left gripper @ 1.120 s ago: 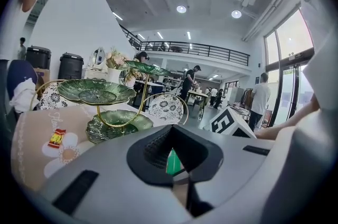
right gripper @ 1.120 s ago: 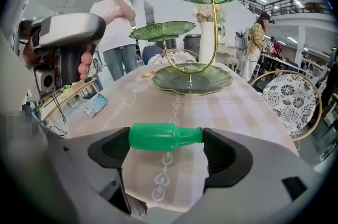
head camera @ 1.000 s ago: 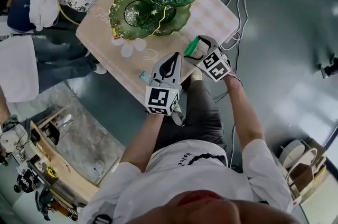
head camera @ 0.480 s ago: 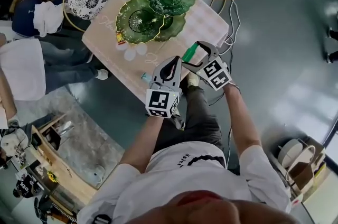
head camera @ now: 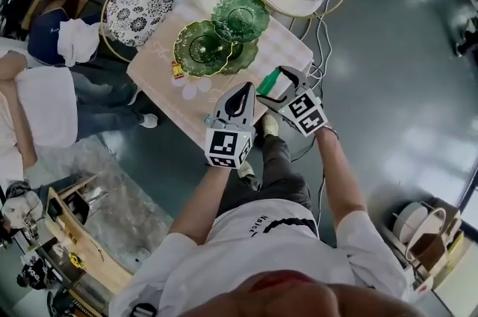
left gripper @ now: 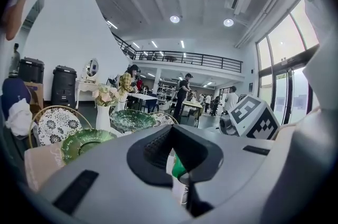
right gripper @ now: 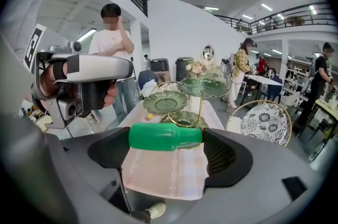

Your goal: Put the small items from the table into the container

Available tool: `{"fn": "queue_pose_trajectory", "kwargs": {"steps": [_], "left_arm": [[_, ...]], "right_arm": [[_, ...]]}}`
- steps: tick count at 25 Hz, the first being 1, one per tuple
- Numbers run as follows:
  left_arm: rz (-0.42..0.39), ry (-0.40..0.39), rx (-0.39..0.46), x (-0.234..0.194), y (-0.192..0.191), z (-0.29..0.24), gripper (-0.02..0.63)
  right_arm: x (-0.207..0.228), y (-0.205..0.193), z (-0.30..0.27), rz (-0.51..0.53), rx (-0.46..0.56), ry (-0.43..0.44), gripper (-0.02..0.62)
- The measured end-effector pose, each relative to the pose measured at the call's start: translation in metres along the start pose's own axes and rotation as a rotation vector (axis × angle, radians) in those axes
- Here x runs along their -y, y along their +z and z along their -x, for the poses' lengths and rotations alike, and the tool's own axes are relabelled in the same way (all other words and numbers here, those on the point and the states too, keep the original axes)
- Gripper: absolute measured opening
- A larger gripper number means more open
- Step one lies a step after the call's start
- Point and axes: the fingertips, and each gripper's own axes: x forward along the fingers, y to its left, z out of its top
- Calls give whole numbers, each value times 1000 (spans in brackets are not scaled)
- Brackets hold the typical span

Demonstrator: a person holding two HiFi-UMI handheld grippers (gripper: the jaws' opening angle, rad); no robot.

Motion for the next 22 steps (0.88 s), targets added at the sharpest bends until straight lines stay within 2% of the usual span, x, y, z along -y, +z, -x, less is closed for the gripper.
{"fn": "queue_pose_trajectory", "kwargs": {"steps": [10,16,22], "left_arm": [[-26,29,65,-10,59,-9,6],[-29,83,86,-29,81,-22,6],[-22,144,79,-49,87,-41,6]], "right_arm": [[33,75,17,55,74,-35,453],[49,118,6,74,117,7,453],[72,136,-24,83,109,54,453]]}}
